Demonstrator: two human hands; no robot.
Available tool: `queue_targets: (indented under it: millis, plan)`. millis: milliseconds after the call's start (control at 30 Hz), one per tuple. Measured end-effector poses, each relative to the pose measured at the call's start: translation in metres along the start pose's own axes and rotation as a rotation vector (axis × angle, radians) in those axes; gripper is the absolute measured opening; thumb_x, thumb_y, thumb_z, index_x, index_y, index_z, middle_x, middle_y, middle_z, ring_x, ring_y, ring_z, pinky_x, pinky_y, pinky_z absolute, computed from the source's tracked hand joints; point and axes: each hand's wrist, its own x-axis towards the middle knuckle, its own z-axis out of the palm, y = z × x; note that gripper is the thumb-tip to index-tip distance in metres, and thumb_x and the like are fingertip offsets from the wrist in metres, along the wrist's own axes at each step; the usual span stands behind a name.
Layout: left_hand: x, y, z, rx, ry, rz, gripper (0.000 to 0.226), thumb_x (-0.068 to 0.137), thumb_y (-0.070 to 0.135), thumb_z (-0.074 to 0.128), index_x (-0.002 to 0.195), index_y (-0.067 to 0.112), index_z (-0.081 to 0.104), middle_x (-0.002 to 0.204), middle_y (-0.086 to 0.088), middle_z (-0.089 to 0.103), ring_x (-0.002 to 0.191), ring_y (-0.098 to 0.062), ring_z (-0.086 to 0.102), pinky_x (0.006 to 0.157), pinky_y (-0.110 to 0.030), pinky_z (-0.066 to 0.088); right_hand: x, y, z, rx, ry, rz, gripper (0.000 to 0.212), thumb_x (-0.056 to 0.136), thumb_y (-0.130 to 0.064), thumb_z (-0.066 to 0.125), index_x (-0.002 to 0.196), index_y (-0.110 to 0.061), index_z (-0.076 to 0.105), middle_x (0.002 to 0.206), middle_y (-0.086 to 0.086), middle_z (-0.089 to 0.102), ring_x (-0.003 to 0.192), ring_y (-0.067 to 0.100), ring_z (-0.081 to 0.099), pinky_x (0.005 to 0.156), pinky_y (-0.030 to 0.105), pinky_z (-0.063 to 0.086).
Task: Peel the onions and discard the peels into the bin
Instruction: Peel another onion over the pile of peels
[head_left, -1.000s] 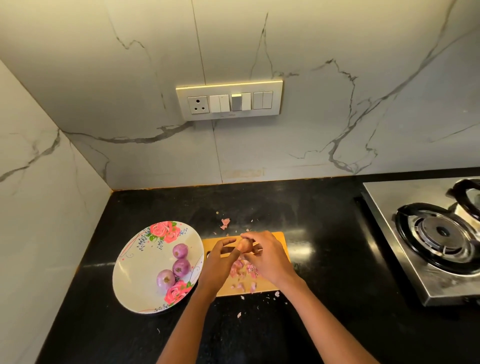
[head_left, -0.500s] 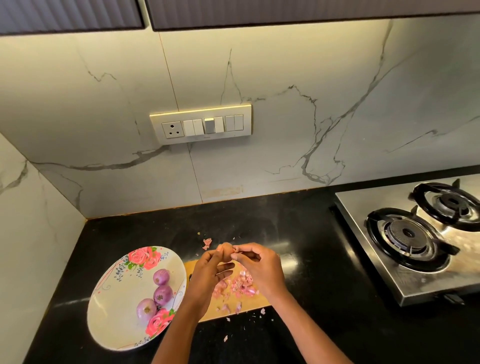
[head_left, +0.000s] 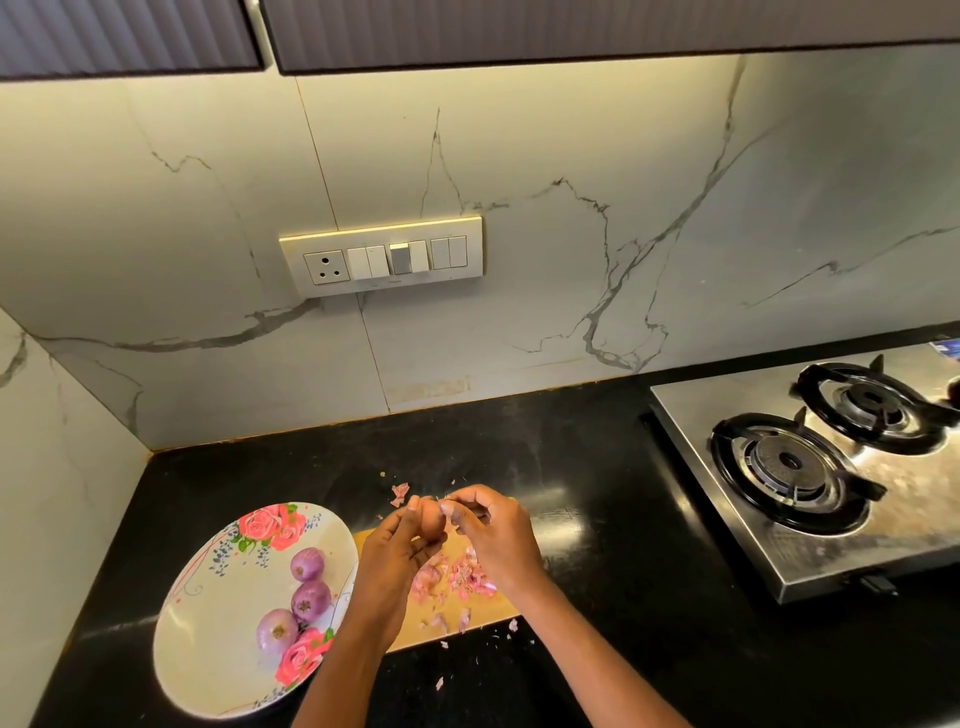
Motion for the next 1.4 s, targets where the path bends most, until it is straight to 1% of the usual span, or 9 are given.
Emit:
queue_targets:
  millis: [100, 267, 433, 633, 800, 933, 1100, 1267, 1400]
  plan:
    - [0.003, 0.003, -0.001, 0.034, 0.007, -0.025, 0.034, 0.106, 0.035, 0.044, 0.106, 0.017, 0.073, 0.094, -0.001, 0.078, 0.097, -0.022, 0.073, 0.084, -0.028, 0.057, 0.000, 0.001, 0.001, -0.048, -0.065, -0.007, 0.021, 0.095, -0.030, 0.072, 0.116, -0.028, 0.071, 0.113, -0.012, 0.070, 0.106, 0.003, 0.064, 0.088, 0.016, 0.052]
    - [0.005, 0.002, -0.009, 0.113, -0.070, -0.061, 0.041, 0.105, 0.033, 0.047, 0.100, 0.003, 0.074, 0.099, -0.013, 0.074, 0.103, -0.031, 0.069, 0.083, -0.027, 0.056, 0.002, 0.004, -0.001, -0.027, -0.047, -0.010, 0.009, 0.089, -0.029, 0.078, 0.097, -0.026, 0.078, 0.097, -0.015, 0.072, 0.096, 0.003, 0.066, 0.086, 0.020, 0.053]
    - [0.000, 0.003, -0.004, 0.043, -0.081, -0.037, 0.028, 0.096, 0.036, 0.056, 0.117, 0.019, 0.065, 0.111, -0.008, 0.072, 0.103, -0.024, 0.070, 0.083, -0.026, 0.056, 0.003, 0.003, 0.003, -0.078, 0.011, -0.019, 0.012, 0.094, -0.035, 0.071, 0.097, -0.024, 0.075, 0.093, -0.013, 0.072, 0.092, 0.002, 0.065, 0.080, 0.013, 0.049]
    - [0.002, 0.004, 0.000, 0.060, -0.029, -0.043, 0.035, 0.100, 0.044, 0.051, 0.113, 0.013, 0.063, 0.107, -0.011, 0.070, 0.099, -0.029, 0.070, 0.083, -0.030, 0.057, 0.002, 0.003, 0.004, -0.020, 0.009, 0.010, 0.016, 0.098, -0.034, 0.067, 0.108, -0.023, 0.072, 0.099, -0.013, 0.072, 0.097, 0.003, 0.066, 0.082, 0.014, 0.050]
    - [0.006, 0.009, -0.006, 0.116, -0.066, -0.053, 0.045, 0.097, 0.051, 0.049, 0.110, 0.010, 0.063, 0.102, -0.013, 0.071, 0.094, -0.026, 0.070, 0.085, -0.032, 0.059, 0.004, -0.003, -0.008, -0.045, -0.152, -0.056, 0.033, 0.095, -0.032, 0.070, 0.128, -0.036, 0.068, 0.125, -0.021, 0.067, 0.117, -0.006, 0.058, 0.096, 0.011, 0.046]
    - [0.007, 0.008, -0.008, 0.155, -0.099, -0.078, 0.049, 0.100, 0.053, 0.043, 0.111, 0.012, 0.068, 0.106, -0.012, 0.070, 0.100, -0.029, 0.067, 0.087, -0.032, 0.058, 0.007, -0.004, -0.011, -0.054, -0.113, -0.087, 0.016, 0.092, -0.026, 0.075, 0.107, -0.031, 0.078, 0.103, -0.021, 0.073, 0.103, -0.002, 0.065, 0.088, 0.016, 0.050]
    - [0.002, 0.008, -0.012, 0.032, -0.110, -0.109, 0.041, 0.102, 0.044, 0.046, 0.114, 0.016, 0.074, 0.110, -0.012, 0.073, 0.098, -0.026, 0.063, 0.084, -0.032, 0.053, 0.010, -0.003, -0.019, -0.137, -0.149, -0.133, 0.021, 0.092, -0.034, 0.073, 0.113, -0.033, 0.075, 0.109, -0.020, 0.073, 0.105, -0.004, 0.065, 0.089, 0.016, 0.053]
    - [0.005, 0.005, -0.010, 0.195, -0.107, -0.072, 0.046, 0.102, 0.051, 0.041, 0.110, 0.019, 0.073, 0.108, -0.008, 0.071, 0.096, -0.023, 0.067, 0.083, -0.029, 0.056, 0.006, 0.003, -0.015, -0.232, -0.041, -0.260, 0.013, 0.091, -0.029, 0.076, 0.101, -0.022, 0.078, 0.098, -0.011, 0.074, 0.092, -0.001, 0.066, 0.079, 0.013, 0.051]
    - [0.001, 0.008, -0.006, 0.136, -0.101, -0.017, 0.039, 0.094, 0.047, 0.053, 0.114, 0.017, 0.068, 0.107, -0.001, 0.074, 0.099, -0.018, 0.073, 0.079, -0.023, 0.057, 0.005, 0.001, -0.011, -0.320, 0.017, -0.276, 0.004, 0.094, -0.028, 0.072, 0.094, -0.025, 0.071, 0.092, -0.016, 0.068, 0.087, 0.001, 0.063, 0.074, 0.016, 0.051]
